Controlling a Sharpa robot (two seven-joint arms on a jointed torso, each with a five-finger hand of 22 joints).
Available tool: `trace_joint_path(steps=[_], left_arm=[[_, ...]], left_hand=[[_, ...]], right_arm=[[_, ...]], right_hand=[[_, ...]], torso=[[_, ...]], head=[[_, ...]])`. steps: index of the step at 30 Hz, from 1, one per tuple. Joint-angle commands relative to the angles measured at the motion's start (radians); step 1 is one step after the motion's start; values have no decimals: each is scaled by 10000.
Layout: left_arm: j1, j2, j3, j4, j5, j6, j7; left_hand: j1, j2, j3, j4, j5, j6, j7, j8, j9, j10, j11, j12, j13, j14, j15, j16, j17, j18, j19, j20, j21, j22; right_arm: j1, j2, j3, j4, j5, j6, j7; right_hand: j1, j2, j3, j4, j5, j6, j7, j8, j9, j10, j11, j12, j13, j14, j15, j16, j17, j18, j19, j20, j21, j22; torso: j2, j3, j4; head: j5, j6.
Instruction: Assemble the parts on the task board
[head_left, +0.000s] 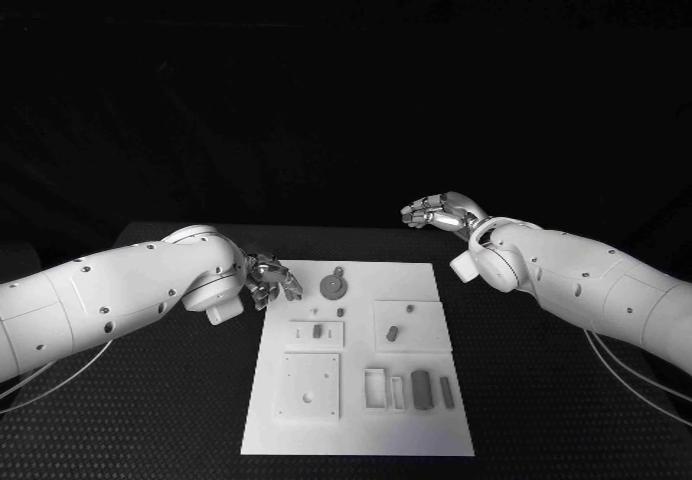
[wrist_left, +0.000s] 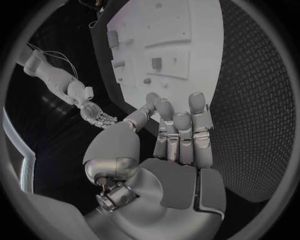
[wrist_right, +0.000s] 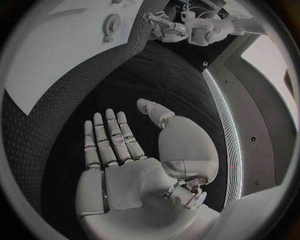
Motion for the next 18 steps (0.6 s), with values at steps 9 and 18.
trace_joint_path(steps=[9,18], left_arm=[[-2,-498,-515,1068,-545,-226,-349],[-11,-567,-837,1360,-803,-140,-603]], left_hand=[[376,279,224,-184,69,93,3,115,-1,180,-65,-40,-10,210,-114,76,-30,-19,63,-39,88,199],[354,284,215,-174,71,136,-14,131,-16,230,-82,-34,-2,259,-127,98,-43,-14,105,-48,113,196]], right_arm=[[-2,-14,4,-34,-52,106,98],[-2,-11,4,-30,-52,95,99]], right_hand=[[-49,40,-39,-2,1,-66,64,43,-20,72,11,-44,-17,-16,48,-43,-15,-121,-70,32,-60,26],[-53,36,-42,2,1,-67,66,47,-25,74,12,-48,-17,-21,47,-47,-18,-121,-70,33,-64,35]], torso=[[8,2,-14],[17,-3,-35]], head=[[56,-49],[89,-49]])
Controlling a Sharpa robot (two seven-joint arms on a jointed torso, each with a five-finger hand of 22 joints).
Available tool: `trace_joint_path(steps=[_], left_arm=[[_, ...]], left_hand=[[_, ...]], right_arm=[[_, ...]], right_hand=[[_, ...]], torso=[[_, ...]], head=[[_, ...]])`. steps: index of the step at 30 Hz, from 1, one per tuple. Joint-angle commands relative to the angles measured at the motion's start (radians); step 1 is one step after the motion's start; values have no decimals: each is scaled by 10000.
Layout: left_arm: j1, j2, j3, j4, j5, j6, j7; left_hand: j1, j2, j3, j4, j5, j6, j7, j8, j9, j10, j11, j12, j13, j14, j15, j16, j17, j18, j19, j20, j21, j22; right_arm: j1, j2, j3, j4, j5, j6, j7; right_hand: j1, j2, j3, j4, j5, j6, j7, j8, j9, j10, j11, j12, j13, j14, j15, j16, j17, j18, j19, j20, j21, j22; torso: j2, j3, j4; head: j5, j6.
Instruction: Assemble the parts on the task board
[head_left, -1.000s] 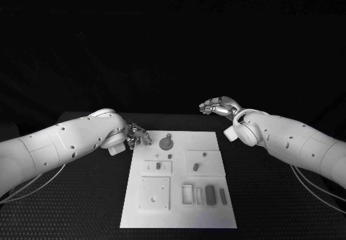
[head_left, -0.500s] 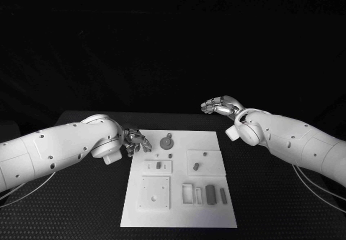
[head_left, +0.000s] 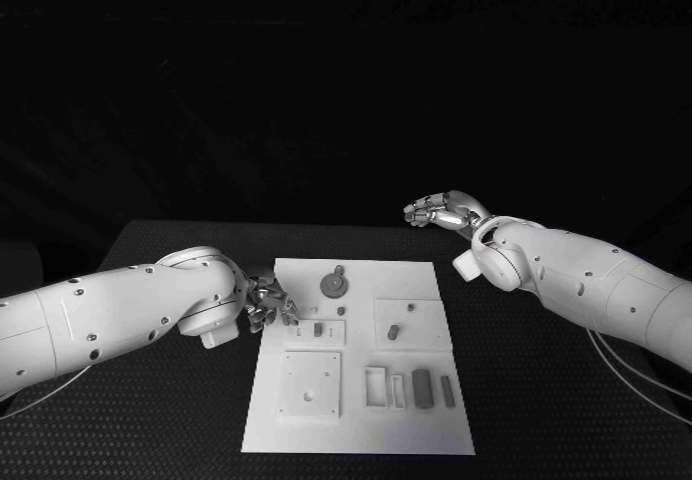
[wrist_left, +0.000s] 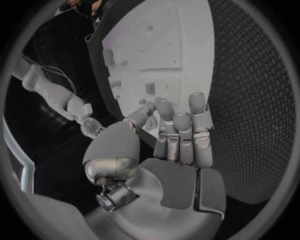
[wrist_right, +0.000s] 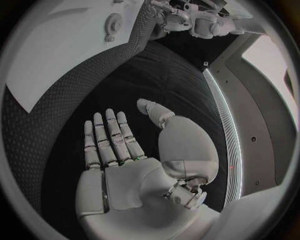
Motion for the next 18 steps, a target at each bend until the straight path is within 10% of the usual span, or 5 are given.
trace_joint_path(steps=[1,18], left_arm=[[-14,7,-68,83,-260,-15,-199],[-146,172,-85,-53,-539,-61,-187]], left_hand=[[353,286,230,-158,32,65,-15,38,13,182,-95,-34,-2,190,-130,59,-11,-13,41,-37,36,189],[343,295,231,-161,34,67,-18,35,0,193,-98,-37,2,205,-138,62,-23,-11,52,-41,42,186]], right_arm=[[-2,8,4,2,-52,103,101],[-3,-12,4,18,-52,106,109]], right_hand=[[-54,36,-42,3,0,-68,66,48,-16,74,12,-48,-10,-21,47,-48,-9,-120,-69,33,-65,16],[-57,39,-42,12,1,-72,74,54,-26,80,19,-54,-10,-20,53,-50,-11,-117,-66,33,-73,33]], torso=[[4,3,-21],[8,10,-29]], head=[[37,-8],[17,-54]])
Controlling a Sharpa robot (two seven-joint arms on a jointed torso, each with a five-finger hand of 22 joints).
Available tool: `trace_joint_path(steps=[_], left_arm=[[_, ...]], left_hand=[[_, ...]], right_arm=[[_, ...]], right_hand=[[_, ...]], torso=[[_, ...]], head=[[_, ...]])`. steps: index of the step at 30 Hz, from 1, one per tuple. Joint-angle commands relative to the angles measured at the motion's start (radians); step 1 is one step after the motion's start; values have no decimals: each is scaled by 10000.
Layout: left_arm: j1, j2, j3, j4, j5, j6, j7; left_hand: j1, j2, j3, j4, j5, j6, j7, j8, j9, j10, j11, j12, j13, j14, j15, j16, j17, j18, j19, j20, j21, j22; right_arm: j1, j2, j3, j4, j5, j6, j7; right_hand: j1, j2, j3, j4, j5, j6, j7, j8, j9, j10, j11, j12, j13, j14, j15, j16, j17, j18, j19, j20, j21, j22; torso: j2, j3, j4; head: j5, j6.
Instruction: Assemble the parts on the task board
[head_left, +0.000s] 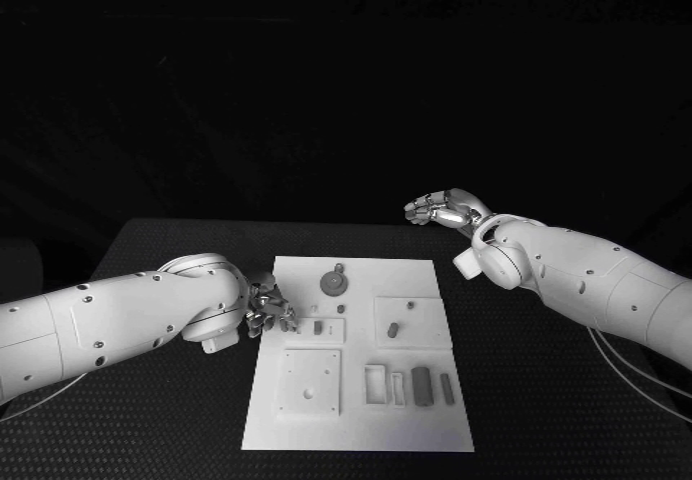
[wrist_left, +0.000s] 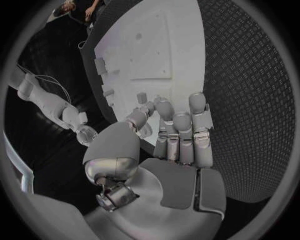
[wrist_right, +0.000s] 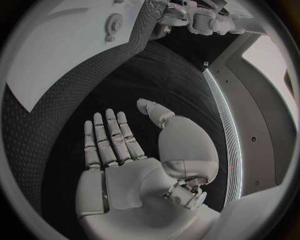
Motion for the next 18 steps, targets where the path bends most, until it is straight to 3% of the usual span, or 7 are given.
trace_joint_path(steps=[1,18], left_arm=[[-9,71,4,-29,-122,-45,19],[-100,234,6,-211,-155,14,113]], left_hand=[[341,293,214,-178,53,66,-19,16,16,170,-76,-37,2,151,-150,62,-15,-12,9,-52,43,188],[331,289,213,-178,51,67,-20,14,4,176,-77,-41,7,160,-156,62,-27,-11,15,-54,45,184]], right_arm=[[-2,0,5,12,-52,104,108],[-2,2,5,33,-52,106,107]], right_hand=[[-57,40,-42,13,1,-72,74,55,-18,79,19,-55,-11,-20,53,-50,-13,-117,-66,33,-36,15],[-59,42,-41,19,1,-75,77,62,-27,84,22,-61,-11,-19,53,-52,-15,-113,-60,32,-43,30]], torso=[[3,4,-10],[2,6,-15]], head=[[3,3],[-28,-24]])
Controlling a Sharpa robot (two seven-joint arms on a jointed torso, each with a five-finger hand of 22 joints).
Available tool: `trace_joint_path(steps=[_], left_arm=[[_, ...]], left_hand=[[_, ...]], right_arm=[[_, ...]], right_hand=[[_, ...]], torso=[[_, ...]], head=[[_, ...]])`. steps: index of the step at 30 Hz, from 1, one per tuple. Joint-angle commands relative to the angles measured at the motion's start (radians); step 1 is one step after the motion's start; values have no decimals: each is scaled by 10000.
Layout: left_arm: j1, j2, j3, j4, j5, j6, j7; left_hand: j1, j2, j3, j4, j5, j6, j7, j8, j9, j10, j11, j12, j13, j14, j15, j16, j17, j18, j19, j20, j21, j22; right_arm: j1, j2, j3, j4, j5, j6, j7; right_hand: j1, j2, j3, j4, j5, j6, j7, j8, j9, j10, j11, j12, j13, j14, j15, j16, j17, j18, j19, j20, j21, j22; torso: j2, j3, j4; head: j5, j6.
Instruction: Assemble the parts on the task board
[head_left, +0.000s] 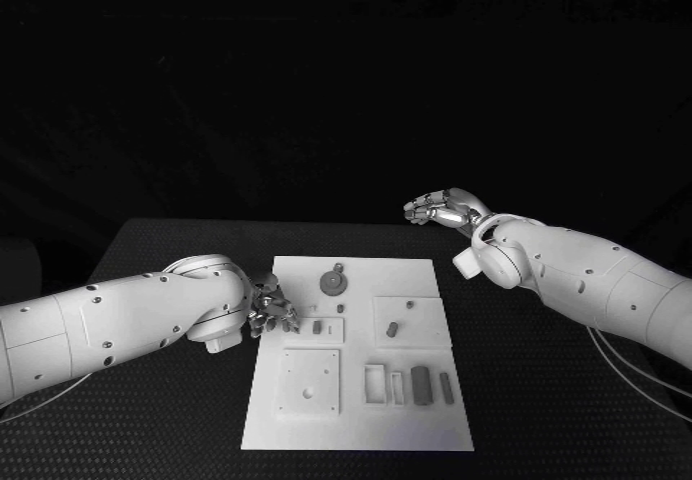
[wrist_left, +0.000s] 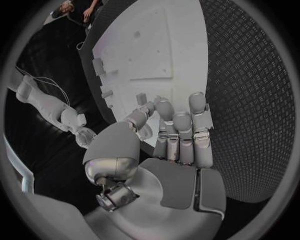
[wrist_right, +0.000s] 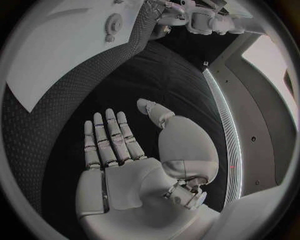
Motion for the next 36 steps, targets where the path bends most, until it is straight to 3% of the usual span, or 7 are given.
trace_joint_path(steps=[1,30,34,36], left_arm=[[-2,45,4,0,-54,19,100],[-50,171,5,-132,-137,401,151],[-51,158,6,-166,-168,324,165],[-51,152,6,-174,-192,344,167]], left_hand=[[330,289,215,-176,31,70,-16,55,3,164,-65,-41,7,130,-163,62,-18,-11,-1,-75,45,186],[378,259,246,-240,48,85,-24,62,-23,181,-72,-47,26,152,-169,69,-45,-7,11,-85,53,182],[408,224,270,-307,440,136,-39,91,-42,214,-87,-54,49,180,-159,95,-68,-18,33,-77,70,181],[406,220,266,-311,459,141,-41,94,-43,217,-88,-54,51,182,-158,98,-70,-18,37,-78,73,182]], right_arm=[[-2,4,5,12,-51,106,104],[-5,16,5,8,-51,133,111],[-6,13,5,7,-51,135,110],[-7,15,5,5,-51,132,111]], right_hand=[[-59,42,-41,19,1,-76,78,62,-18,49,-13,-61,-12,-19,54,-52,-16,-113,-60,33,-44,14],[-61,42,-40,25,1,-80,79,73,-31,54,-10,-71,-12,-19,54,-55,-20,-106,-50,33,-57,35],[-61,42,-41,26,1,-80,79,74,-33,54,-11,-72,-12,-18,53,-55,-20,-106,-49,33,-58,37],[-62,42,-41,27,1,-80,79,74,-33,54,-11,-73,-12,-18,53,-55,-20,-105,-48,33,-59,38]], torso=[[3,-3,-5],[-2,-5,9],[-1,-6,8],[-1,-6,8]], head=[[-13,-15],[-56,-39],[-53,-41],[-53,-41]])
